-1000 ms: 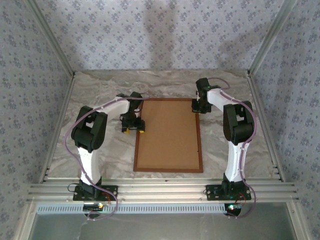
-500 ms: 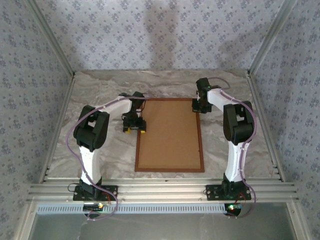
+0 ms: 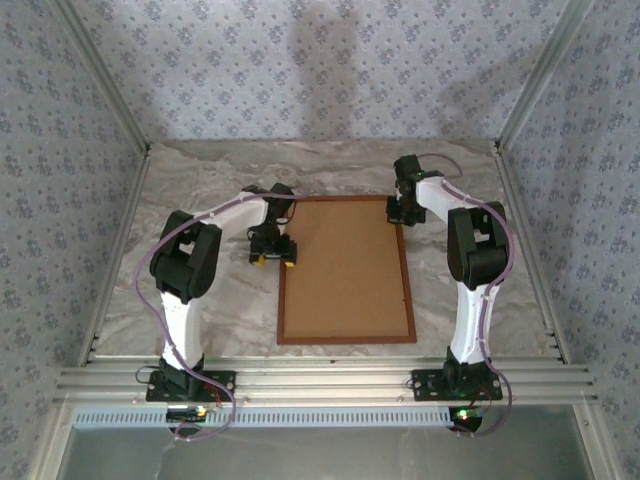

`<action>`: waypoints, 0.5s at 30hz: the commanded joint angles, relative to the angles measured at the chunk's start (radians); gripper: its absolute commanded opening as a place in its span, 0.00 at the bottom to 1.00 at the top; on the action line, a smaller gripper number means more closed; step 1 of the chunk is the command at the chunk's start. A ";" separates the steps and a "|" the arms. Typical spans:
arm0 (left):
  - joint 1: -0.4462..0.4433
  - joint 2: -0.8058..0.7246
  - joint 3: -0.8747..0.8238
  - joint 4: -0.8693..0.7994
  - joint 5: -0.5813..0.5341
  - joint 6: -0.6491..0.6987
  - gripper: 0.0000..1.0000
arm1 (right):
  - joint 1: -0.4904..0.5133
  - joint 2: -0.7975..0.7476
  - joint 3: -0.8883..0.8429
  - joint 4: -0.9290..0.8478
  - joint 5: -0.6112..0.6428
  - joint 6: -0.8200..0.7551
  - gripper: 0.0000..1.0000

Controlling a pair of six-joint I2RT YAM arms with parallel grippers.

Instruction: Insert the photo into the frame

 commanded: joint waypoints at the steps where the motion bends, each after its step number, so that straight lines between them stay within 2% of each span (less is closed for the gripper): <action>1: 0.006 0.002 -0.009 0.068 0.017 0.026 0.72 | 0.007 0.023 -0.004 -0.041 -0.023 0.006 0.12; 6: 0.048 -0.056 0.008 0.031 -0.015 0.051 0.73 | 0.003 0.022 -0.004 -0.046 -0.009 0.004 0.12; 15: 0.104 -0.155 -0.026 0.033 -0.009 0.039 0.74 | 0.002 0.023 0.002 -0.049 -0.010 0.009 0.12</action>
